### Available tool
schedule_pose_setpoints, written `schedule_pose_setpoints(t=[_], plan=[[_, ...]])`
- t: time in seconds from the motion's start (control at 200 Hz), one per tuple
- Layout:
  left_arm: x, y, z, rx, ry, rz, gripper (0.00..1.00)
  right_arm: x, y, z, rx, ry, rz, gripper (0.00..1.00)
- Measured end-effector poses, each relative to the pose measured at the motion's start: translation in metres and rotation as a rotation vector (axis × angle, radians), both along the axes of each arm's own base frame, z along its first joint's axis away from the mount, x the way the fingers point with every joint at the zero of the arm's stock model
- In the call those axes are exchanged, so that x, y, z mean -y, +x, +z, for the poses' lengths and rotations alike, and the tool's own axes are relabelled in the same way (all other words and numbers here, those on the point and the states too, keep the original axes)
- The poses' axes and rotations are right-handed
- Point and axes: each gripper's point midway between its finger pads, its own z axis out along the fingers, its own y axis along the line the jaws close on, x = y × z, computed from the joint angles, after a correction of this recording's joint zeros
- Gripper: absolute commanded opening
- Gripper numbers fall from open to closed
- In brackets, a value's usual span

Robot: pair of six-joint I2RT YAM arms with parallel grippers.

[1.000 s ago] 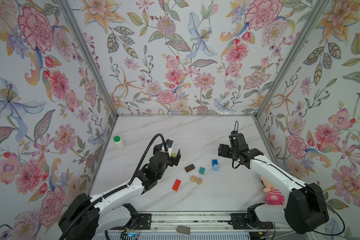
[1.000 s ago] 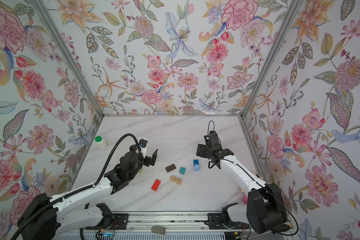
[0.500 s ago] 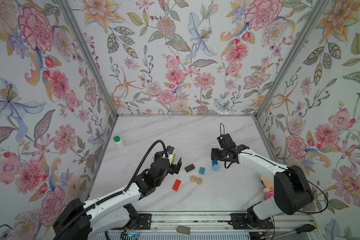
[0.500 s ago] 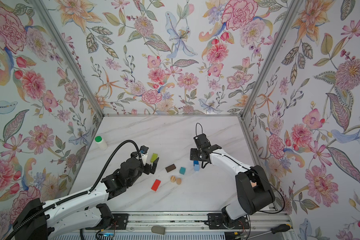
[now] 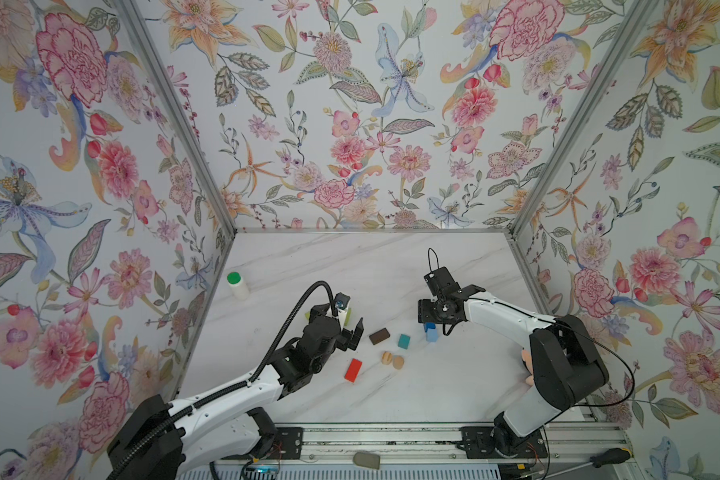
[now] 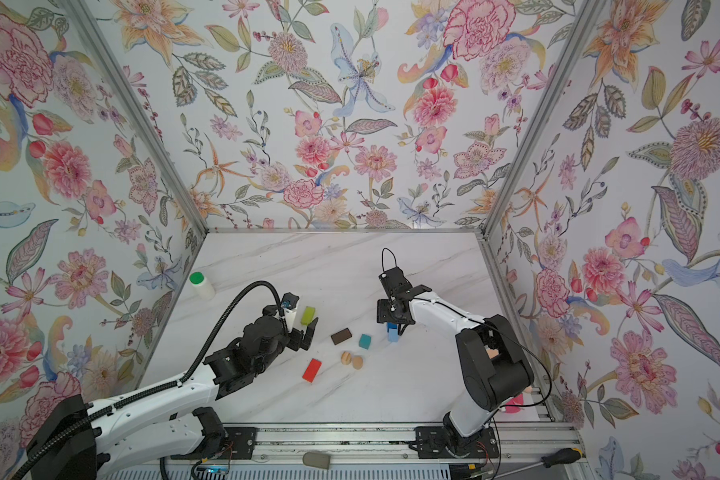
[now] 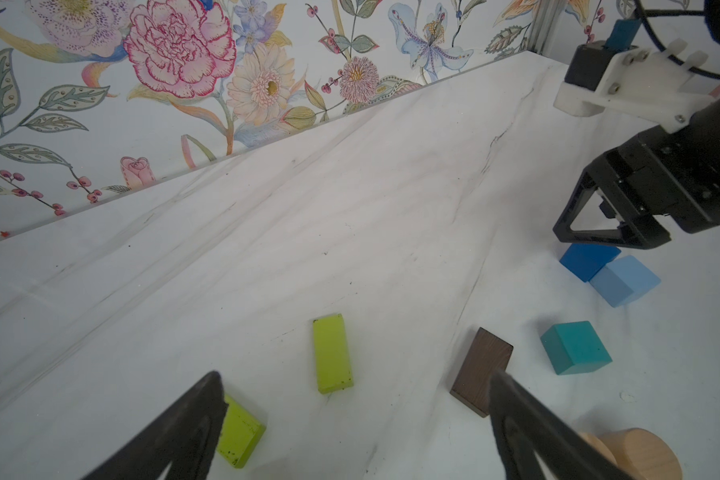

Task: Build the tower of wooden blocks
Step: 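Move left gripper over lime-green bars while right gripper nears blue cubes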

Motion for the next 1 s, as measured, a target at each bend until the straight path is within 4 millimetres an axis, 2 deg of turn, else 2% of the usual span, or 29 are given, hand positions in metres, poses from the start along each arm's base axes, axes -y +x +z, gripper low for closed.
schedule_pose_setpoints(t=[0.135,0.34,0.646,1.001], plan=[[0.0,0.0,0.0,-0.001,0.002,0.0,0.99,-0.004,-0.002,0.001,-0.008,-0.006,0.013,0.71],[-0.001,-0.001,-0.004,-0.011,0.014,0.001,0.99,-0.007,0.005,0.011,0.015,-0.001,0.015,0.73],[-0.005,-0.002,-0.009,-0.026,0.034,0.01,0.99,-0.006,0.002,0.01,-0.002,-0.011,0.017,0.81],[-0.031,0.009,-0.022,-0.073,0.023,0.101,0.99,-0.005,-0.001,0.013,-0.015,-0.021,0.026,0.84]])
